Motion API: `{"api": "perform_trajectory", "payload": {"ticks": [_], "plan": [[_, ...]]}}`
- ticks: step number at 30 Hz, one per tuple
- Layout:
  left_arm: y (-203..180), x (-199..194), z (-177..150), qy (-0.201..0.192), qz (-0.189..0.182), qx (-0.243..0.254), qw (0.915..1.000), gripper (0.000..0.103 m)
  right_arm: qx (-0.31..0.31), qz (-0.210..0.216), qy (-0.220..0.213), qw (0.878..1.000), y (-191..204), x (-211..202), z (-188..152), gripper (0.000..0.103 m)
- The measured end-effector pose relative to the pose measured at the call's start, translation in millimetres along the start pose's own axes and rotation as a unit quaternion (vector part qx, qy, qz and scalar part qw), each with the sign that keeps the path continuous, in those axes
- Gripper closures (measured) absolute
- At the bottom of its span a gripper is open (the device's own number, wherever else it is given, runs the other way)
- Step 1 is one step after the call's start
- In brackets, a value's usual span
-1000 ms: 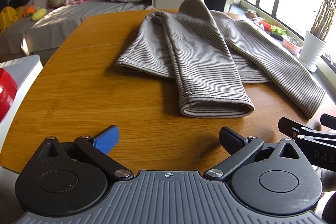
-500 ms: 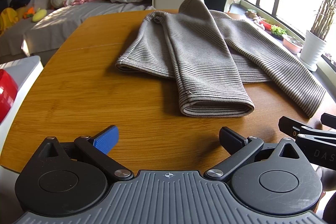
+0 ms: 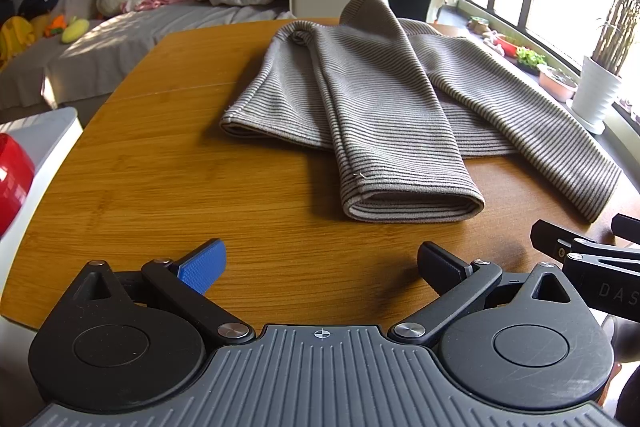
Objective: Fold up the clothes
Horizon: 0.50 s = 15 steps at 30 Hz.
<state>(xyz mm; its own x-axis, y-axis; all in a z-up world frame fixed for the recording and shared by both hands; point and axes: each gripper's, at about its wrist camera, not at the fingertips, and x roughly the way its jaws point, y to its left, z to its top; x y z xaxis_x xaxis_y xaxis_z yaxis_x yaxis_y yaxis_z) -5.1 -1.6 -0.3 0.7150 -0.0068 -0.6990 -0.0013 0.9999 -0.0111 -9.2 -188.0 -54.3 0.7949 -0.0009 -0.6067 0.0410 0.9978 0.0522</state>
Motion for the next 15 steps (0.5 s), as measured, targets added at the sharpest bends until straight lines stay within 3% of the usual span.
{"api": "perform_trajectory", "payload": {"ticks": [15], "plan": [[-0.9,0.3,-1.0,0.000,0.000,0.001,1.0000,0.000,0.001,0.000,0.000,1.000,-1.1,-0.6,0.0,0.000]]}}
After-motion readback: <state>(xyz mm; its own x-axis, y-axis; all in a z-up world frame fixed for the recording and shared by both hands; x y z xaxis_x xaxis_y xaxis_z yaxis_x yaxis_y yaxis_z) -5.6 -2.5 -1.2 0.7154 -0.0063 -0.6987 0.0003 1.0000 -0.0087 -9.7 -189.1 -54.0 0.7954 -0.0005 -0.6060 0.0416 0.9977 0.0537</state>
